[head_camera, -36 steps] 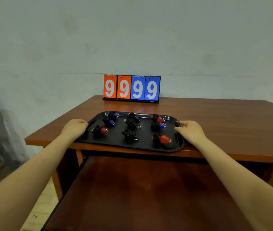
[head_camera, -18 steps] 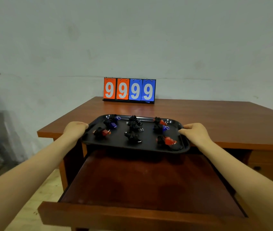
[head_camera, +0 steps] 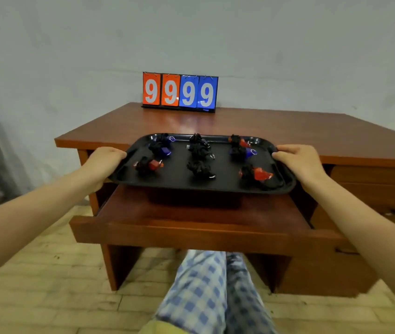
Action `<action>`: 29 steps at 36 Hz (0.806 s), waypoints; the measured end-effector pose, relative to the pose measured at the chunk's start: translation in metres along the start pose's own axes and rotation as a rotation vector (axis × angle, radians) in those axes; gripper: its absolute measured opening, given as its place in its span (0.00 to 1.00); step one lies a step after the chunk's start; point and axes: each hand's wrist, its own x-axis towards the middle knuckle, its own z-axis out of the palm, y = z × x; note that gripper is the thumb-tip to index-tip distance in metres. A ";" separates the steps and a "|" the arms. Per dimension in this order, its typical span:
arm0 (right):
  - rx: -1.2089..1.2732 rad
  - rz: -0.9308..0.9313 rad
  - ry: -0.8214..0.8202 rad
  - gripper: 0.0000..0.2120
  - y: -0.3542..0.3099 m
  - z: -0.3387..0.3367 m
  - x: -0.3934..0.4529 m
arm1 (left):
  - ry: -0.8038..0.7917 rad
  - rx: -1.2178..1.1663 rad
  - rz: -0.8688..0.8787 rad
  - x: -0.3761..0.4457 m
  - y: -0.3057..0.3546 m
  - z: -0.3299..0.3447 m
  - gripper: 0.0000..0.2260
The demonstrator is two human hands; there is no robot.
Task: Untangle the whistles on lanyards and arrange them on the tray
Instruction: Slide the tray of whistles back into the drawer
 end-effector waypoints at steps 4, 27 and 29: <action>-0.043 -0.010 -0.004 0.16 0.000 -0.014 -0.014 | -0.049 -0.017 -0.005 -0.019 -0.006 -0.003 0.11; -0.266 0.100 -0.092 0.18 0.040 -0.029 -0.070 | -0.165 0.029 -0.019 -0.058 -0.038 0.023 0.13; -0.255 0.124 -0.090 0.18 0.045 -0.024 -0.065 | -0.177 0.034 -0.030 -0.052 -0.039 0.028 0.11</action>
